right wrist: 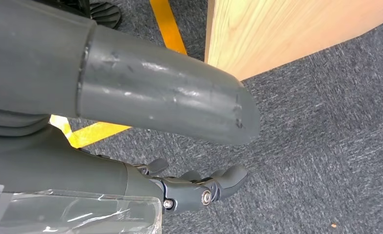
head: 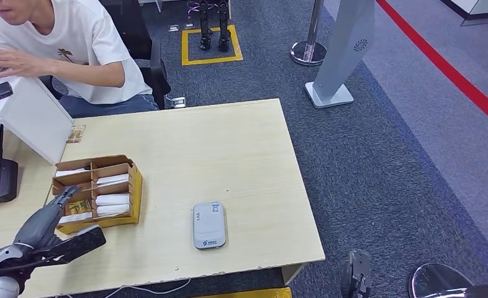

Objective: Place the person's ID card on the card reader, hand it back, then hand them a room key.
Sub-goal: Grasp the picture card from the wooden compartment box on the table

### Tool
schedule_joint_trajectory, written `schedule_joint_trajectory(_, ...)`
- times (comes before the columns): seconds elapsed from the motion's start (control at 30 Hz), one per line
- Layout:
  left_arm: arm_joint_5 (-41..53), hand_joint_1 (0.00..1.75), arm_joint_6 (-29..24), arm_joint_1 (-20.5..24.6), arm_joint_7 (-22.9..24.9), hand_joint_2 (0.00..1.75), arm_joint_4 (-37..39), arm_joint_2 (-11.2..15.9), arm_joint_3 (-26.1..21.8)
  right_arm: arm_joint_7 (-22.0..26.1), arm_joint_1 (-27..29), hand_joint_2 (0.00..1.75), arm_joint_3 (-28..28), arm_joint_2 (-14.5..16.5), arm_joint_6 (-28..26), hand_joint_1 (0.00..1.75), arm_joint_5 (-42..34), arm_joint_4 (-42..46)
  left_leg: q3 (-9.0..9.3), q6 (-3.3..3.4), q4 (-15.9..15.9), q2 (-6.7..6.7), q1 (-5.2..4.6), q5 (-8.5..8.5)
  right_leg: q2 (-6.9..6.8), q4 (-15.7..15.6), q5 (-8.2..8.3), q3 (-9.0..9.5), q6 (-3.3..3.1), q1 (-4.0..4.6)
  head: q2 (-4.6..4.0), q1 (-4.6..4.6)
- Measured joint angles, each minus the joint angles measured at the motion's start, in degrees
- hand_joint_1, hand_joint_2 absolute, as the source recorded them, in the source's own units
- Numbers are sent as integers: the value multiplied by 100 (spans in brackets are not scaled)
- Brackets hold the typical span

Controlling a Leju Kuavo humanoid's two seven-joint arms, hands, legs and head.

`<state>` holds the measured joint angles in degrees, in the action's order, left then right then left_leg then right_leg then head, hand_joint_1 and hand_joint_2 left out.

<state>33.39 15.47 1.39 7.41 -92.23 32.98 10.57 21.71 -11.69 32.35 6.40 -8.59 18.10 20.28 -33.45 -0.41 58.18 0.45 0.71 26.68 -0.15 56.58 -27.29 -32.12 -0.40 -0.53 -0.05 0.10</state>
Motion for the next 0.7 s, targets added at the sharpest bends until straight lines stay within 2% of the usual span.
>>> schedule_joint_trajectory(0.7,64,0,-160,407,-138,175,579,-598,391,-68,-29,0,-142,43,7,0,11,0,0,0,1,-1,0,-1,0,0,1,0,0,0,1,0)
